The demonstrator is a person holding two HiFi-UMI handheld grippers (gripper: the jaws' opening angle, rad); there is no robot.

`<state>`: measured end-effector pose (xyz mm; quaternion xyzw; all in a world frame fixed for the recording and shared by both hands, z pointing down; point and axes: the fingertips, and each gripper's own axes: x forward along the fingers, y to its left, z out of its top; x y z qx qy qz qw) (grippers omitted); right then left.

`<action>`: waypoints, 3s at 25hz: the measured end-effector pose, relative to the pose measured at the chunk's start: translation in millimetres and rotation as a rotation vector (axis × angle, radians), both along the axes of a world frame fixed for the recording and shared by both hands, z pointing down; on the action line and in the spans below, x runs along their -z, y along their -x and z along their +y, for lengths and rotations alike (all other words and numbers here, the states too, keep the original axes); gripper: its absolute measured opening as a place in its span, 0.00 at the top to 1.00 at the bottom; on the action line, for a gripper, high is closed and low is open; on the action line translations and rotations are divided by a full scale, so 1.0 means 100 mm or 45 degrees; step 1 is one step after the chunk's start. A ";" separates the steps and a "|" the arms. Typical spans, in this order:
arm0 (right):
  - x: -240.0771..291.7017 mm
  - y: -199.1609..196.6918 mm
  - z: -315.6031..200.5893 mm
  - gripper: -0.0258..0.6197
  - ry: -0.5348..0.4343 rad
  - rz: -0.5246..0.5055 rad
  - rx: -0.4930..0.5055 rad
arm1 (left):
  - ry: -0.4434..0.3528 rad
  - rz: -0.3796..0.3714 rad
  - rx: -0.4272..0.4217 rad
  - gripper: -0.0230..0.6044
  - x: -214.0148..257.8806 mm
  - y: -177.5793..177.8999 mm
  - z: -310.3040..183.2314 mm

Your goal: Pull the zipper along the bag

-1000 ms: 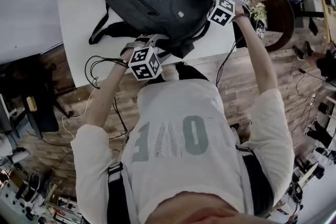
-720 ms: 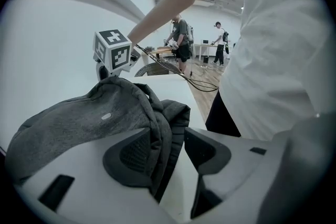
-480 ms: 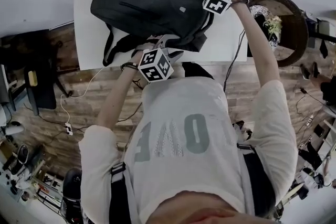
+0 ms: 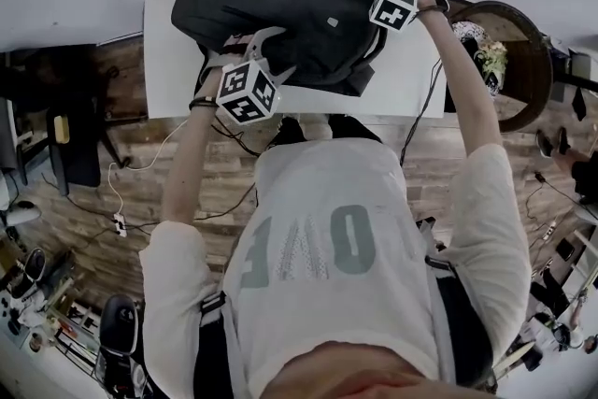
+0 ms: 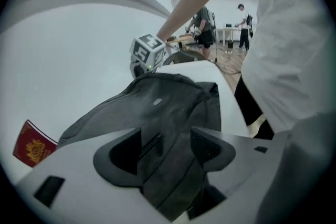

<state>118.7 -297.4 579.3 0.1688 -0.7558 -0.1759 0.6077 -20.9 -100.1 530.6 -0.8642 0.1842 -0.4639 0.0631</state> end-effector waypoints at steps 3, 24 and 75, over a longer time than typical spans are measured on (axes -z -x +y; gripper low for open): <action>-0.01 0.00 0.01 0.91 0.006 0.028 0.018 | -0.041 -0.164 0.059 0.52 0.00 0.48 -0.29; -0.02 -0.16 0.06 0.91 0.117 0.207 0.157 | 0.169 -0.101 0.177 0.52 -0.28 0.89 -0.56; 0.29 0.10 2.47 0.91 0.471 0.064 -0.240 | 0.087 -0.002 0.059 0.53 -0.35 0.90 -0.53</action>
